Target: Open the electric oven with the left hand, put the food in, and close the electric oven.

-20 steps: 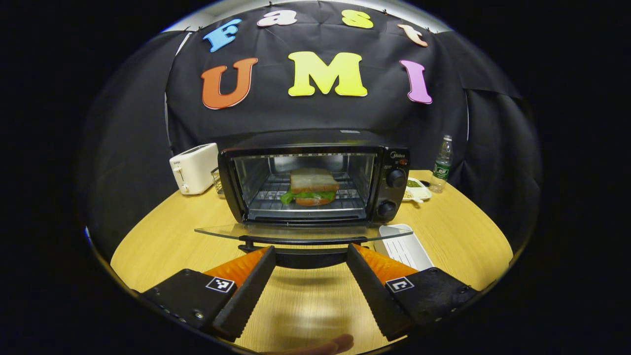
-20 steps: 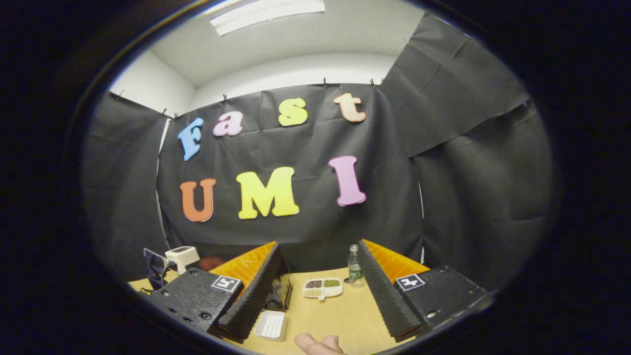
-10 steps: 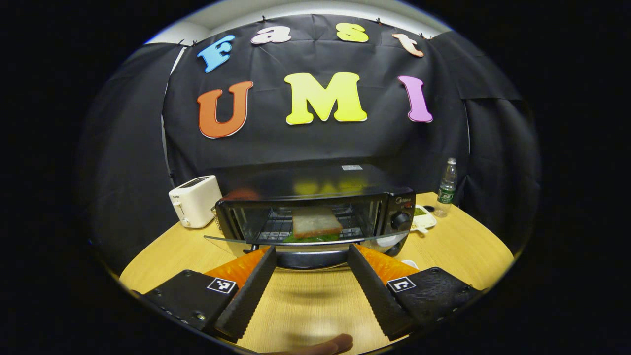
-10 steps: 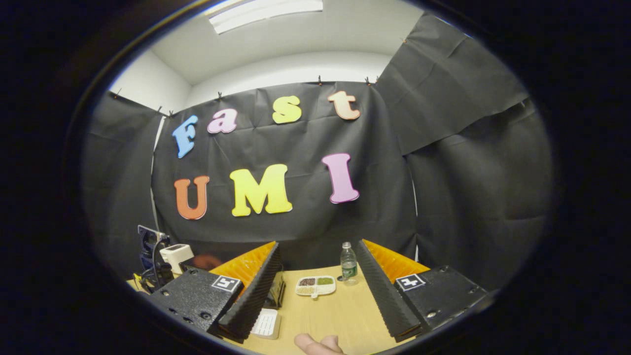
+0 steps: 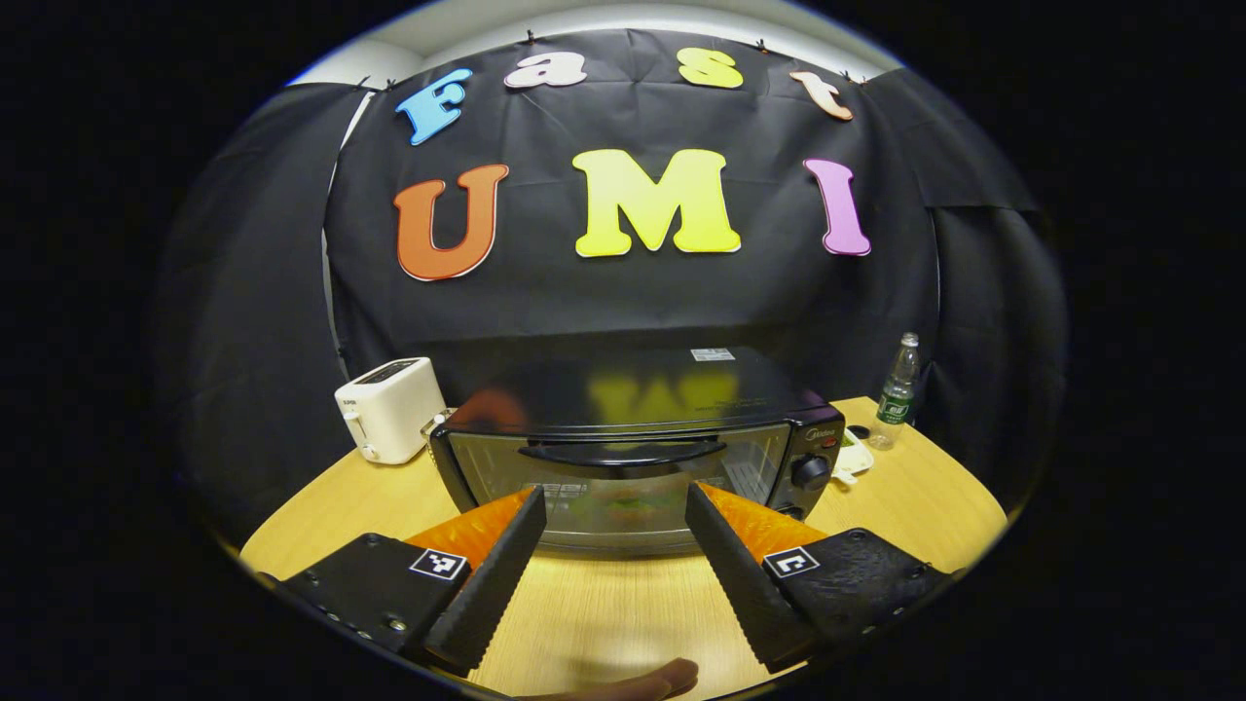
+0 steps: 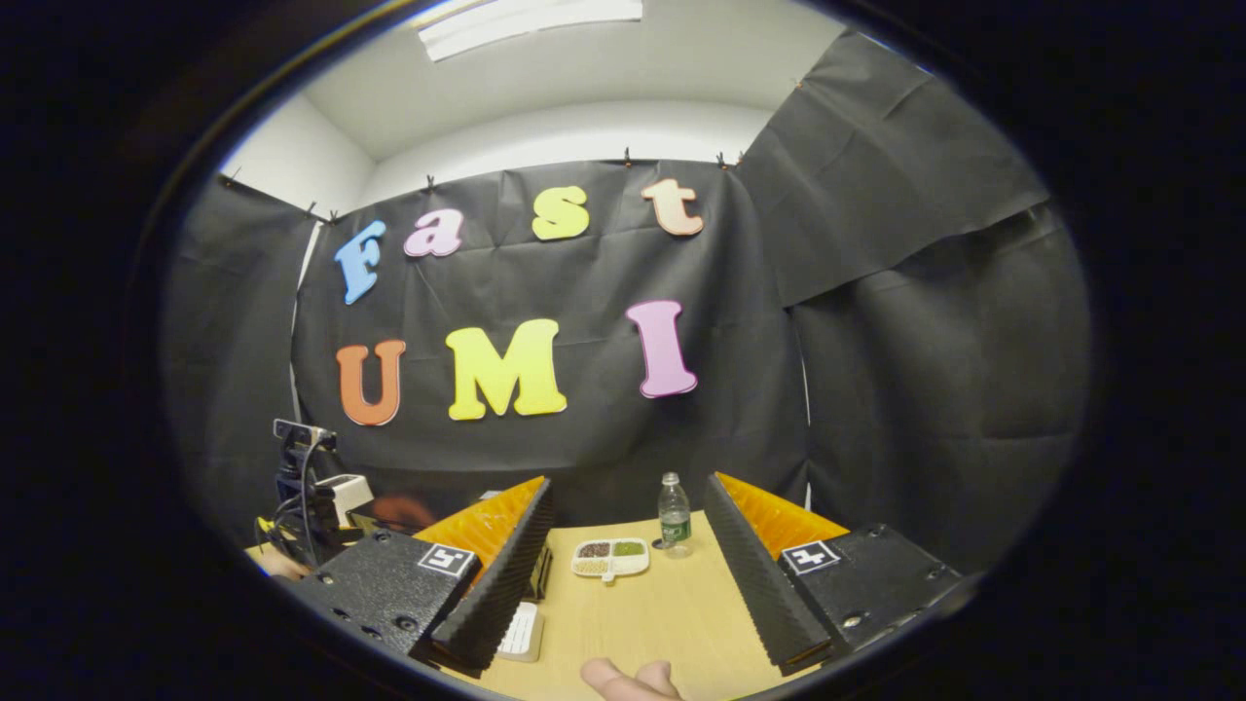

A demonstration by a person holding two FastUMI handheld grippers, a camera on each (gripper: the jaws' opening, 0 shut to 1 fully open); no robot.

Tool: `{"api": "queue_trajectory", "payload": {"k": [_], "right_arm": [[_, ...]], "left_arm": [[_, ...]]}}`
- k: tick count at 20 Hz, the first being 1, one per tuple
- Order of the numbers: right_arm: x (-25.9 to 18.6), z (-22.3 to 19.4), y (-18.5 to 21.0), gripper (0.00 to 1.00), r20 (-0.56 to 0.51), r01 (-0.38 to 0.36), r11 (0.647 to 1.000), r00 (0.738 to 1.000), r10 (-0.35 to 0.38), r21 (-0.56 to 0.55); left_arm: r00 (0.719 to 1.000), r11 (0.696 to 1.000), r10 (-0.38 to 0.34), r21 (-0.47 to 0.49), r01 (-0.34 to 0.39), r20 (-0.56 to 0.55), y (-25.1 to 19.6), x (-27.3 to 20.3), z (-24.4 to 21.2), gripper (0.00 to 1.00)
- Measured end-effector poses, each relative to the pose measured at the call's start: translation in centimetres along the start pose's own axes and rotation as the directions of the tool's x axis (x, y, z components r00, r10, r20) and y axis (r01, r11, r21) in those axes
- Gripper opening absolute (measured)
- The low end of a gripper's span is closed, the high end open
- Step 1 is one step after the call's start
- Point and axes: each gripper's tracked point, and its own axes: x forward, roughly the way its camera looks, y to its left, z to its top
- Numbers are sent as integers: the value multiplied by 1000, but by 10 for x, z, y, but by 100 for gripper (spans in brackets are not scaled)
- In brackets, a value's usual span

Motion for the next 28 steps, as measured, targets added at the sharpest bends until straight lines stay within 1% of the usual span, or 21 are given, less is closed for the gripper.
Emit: {"api": "queue_trajectory", "payload": {"k": [3, 7, 8, 9, 12, 16, 18, 20, 21, 22, 23, 24, 25, 26, 28], "right_arm": [[-10, 5, 4, 96, 12, -8, 1000, 1000, 8, -8], [-24, 12, 6, 96, 29, -11, 1000, 1000, 12, -5], [-27, 14, 6, 99, 33, -10, 1000, 999, 10, -5], [-31, 18, 7, 96, 39, -10, 1000, 999, 10, -6], [-43, 31, 12, 96, 68, -25, 1000, 997, 26, -18], [-56, 42, 19, 96, 94, -53, 998, 994, 55, -32], [-62, 43, 22, 99, 99, -67, 997, 993, 71, -43], [-66, 41, 21, 99, 100, -68, 996, 992, 74, -63], [-68, 40, 21, 96, 100, -66, 995, 992, 74, -73], [-69, 37, 20, 96, 97, -60, 995, 993, 67, -76], [-72, 36, 20, 96, 96, -60, 995, 993, 67, -74], [-73, 37, 23, 96, 102, -68, 995, 992, 75, -70], [-73, 36, 24, 96, 101, -70, 995, 992, 76, -67], [-72, 32, 22, 96, 96, -67, 996, 993, 73, -65], [-68, 26, 21, 96, 81, -61, 996, 994, 67, -67]], "left_arm": [[999, 1000, 3, 6, -3, 48, 5, -32, 20, 95], [989, 1000, -9, -1, 9, 148, 1, -81, 59, 95], [986, 1000, -8, -2, 9, 168, 2, -94, 67, 95], [982, 1000, -16, -6, 18, 189, 1, -108, 76, 95], [969, 998, -42, -26, 50, 245, -3, -150, 100, 95], [951, 999, -15, -34, 26, 307, 8, -193, 118, 95], [940, 999, -18, -34, 32, 341, 9, -212, 125, 95], [931, 997, -21, -57, 45, 363, 11, -227, 123, 95], [930, 997, -14, -68, 41, 368, 14, -233, 118, 88], [930, 997, 0, -77, 30, 366, 19, -237, 111, 95], [931, 997, 13, -79, 17, 365, 22, -240, 103, 87], [932, 998, 15, -68, 11, 361, 23, -242, 96, 87], [936, 999, 12, -52, 7, 351, 23, -242, 89, 94], [944, 999, 7, -35, 5, 331, 21, -241, 78, 93], [948, 1000, 1, -2, 0, 317, 21, -242, 74, 84]]}}
